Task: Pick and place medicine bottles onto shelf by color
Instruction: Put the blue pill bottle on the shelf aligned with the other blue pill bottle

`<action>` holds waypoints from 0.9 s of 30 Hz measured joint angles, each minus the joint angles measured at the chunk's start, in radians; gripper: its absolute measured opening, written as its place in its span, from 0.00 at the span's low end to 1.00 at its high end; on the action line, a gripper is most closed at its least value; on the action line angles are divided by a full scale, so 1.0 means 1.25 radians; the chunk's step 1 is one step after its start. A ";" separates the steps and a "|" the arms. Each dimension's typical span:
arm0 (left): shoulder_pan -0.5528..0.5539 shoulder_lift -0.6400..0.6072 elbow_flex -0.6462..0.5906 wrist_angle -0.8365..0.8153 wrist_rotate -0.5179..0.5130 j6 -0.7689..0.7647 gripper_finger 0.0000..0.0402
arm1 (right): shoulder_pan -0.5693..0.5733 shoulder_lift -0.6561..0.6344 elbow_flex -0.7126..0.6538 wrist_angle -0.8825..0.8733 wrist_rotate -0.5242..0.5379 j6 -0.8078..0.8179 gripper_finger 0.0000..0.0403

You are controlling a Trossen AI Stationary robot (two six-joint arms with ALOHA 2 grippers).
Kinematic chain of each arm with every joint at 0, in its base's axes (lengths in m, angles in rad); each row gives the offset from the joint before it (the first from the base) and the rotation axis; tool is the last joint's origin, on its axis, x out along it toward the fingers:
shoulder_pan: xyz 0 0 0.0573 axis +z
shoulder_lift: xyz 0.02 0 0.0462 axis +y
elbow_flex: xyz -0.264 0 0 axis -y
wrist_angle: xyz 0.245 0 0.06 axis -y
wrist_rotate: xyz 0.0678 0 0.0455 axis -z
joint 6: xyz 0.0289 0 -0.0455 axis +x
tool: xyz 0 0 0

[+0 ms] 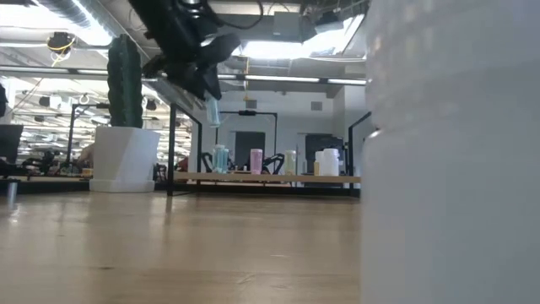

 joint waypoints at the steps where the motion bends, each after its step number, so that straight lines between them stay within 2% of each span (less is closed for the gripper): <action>1: -0.006 0.003 -0.011 0.003 -0.015 -0.035 0.27 | 0.000 0.000 0.000 0.003 0.000 0.000 0.59; 6: -0.016 0.037 -0.046 0.010 -0.071 -0.158 0.27 | 0.000 0.000 0.000 0.015 0.000 0.000 0.59; 10: -0.008 0.076 -0.050 0.013 -0.114 -0.182 0.27 | 0.000 0.000 0.000 0.015 0.000 0.000 0.59; 27: 0.075 0.171 -0.050 0.079 -0.046 -0.154 0.27 | 0.000 0.000 0.000 0.016 0.000 0.000 0.59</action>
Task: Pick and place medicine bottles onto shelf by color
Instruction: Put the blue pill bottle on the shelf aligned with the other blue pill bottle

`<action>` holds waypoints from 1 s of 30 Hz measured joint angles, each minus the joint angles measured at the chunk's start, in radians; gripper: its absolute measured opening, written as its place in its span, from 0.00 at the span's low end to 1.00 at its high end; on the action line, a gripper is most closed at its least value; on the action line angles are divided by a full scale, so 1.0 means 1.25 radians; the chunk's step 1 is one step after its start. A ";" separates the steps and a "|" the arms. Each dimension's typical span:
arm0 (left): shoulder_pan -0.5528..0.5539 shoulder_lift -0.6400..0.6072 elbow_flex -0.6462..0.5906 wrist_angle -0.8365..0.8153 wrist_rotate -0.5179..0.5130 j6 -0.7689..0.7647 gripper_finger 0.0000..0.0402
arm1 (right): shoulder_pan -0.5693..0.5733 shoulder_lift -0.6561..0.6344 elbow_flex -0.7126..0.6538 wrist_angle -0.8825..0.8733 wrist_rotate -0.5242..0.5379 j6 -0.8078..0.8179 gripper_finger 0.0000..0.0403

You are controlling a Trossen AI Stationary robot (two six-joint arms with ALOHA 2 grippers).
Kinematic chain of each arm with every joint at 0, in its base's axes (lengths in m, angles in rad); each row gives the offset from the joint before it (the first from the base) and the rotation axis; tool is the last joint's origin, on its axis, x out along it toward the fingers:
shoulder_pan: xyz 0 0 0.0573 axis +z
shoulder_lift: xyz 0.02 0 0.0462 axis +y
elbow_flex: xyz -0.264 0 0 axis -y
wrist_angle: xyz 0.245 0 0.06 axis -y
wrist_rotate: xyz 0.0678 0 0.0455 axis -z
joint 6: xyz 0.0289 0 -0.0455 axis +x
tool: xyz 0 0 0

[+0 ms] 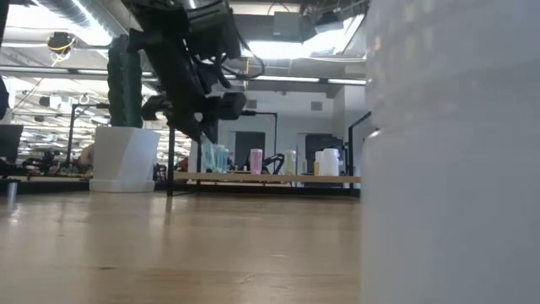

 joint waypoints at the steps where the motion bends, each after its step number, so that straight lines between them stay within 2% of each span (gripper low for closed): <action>1: 0.002 0.006 0.000 0.006 -0.001 0.000 0.28 | 0.000 0.000 0.000 0.001 0.000 0.000 0.59; 14: 0.007 0.022 0.000 0.017 -0.028 0.022 0.28 | 0.000 0.000 0.000 0.004 0.000 0.000 0.59; 30: 0.035 0.022 0.001 0.017 0.006 0.057 0.28 | 0.000 0.000 0.000 0.004 0.001 0.000 0.59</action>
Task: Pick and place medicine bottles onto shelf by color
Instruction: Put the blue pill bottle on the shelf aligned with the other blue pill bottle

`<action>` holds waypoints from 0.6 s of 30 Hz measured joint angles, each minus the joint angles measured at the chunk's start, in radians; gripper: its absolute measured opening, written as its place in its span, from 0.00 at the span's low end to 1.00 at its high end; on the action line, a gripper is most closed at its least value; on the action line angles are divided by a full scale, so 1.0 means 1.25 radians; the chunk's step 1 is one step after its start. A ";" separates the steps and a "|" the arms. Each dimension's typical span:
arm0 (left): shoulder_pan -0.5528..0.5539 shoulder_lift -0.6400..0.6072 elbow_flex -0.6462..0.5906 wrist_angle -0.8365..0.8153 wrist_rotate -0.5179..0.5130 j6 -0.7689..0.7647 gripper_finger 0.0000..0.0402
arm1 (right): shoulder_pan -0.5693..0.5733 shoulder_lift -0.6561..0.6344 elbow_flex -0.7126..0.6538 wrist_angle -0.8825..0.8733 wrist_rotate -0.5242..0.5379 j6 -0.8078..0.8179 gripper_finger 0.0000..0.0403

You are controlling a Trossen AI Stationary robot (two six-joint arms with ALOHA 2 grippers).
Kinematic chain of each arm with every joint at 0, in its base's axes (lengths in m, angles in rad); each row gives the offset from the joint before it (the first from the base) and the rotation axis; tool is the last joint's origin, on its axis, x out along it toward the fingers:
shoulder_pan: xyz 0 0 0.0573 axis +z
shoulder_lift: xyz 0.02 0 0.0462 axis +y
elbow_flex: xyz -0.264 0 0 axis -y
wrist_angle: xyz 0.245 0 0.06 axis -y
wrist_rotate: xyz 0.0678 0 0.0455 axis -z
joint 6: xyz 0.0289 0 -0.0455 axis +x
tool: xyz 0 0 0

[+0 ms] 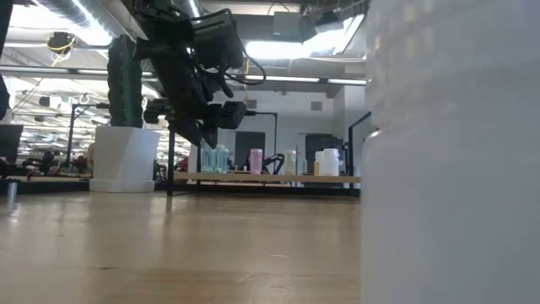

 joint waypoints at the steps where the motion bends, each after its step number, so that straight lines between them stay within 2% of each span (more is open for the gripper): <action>1: 0.000 0.000 0.000 0.000 0.000 0.000 0.28 | 0.000 0.000 0.000 0.000 0.000 0.000 0.59; 18: 0.000 0.000 0.000 0.000 0.003 0.006 0.47 | 0.000 0.000 0.000 0.000 0.000 0.000 0.59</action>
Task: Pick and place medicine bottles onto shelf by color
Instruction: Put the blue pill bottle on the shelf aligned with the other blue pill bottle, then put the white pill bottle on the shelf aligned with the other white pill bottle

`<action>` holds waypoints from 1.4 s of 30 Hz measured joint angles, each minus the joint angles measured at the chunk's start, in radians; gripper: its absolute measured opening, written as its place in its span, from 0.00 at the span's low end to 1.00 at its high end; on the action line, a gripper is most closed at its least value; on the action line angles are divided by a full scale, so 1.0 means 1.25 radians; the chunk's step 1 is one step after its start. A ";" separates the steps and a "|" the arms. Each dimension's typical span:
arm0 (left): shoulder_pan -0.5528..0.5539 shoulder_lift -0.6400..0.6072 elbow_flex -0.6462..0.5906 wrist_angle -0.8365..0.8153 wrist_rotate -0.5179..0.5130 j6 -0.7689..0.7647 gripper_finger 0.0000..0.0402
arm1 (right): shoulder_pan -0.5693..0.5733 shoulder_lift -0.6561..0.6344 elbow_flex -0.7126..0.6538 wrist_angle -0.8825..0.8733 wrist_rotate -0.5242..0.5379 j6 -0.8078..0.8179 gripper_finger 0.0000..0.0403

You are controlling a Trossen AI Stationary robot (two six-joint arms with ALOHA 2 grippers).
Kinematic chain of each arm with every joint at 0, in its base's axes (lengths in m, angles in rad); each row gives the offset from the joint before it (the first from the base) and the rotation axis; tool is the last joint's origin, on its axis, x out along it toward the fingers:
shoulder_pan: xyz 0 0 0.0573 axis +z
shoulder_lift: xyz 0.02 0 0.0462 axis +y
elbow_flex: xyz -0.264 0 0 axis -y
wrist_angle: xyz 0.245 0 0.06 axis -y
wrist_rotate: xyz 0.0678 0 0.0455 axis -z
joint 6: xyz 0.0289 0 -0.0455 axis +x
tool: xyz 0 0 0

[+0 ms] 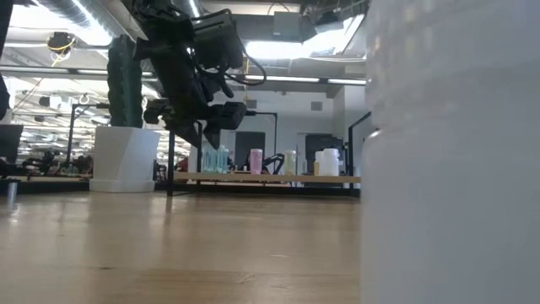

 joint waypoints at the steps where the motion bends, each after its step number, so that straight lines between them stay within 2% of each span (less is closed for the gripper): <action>1: 0.000 0.000 0.000 0.000 0.000 0.000 0.48 | 0.000 0.000 0.000 0.000 0.000 0.000 0.59; 17: -0.032 -0.029 0.000 -0.025 0.001 0.016 0.50 | 0.000 0.000 0.000 0.000 0.000 0.000 0.59; 28: -0.051 -0.061 0.001 -0.058 -0.028 0.029 0.50 | 0.000 0.000 0.000 0.002 0.000 0.000 0.59; 35: -0.102 -0.142 0.000 -0.107 -0.046 0.043 0.50 | 0.000 0.000 0.000 0.008 0.000 0.000 0.59; 39: -0.159 -0.193 0.000 -0.116 -0.042 0.136 0.50 | 0.000 0.000 0.000 0.014 0.000 0.000 0.59; 42: -0.209 -0.231 0.000 -0.118 0.000 0.190 0.50 | 0.000 0.000 0.000 0.014 0.000 0.000 0.59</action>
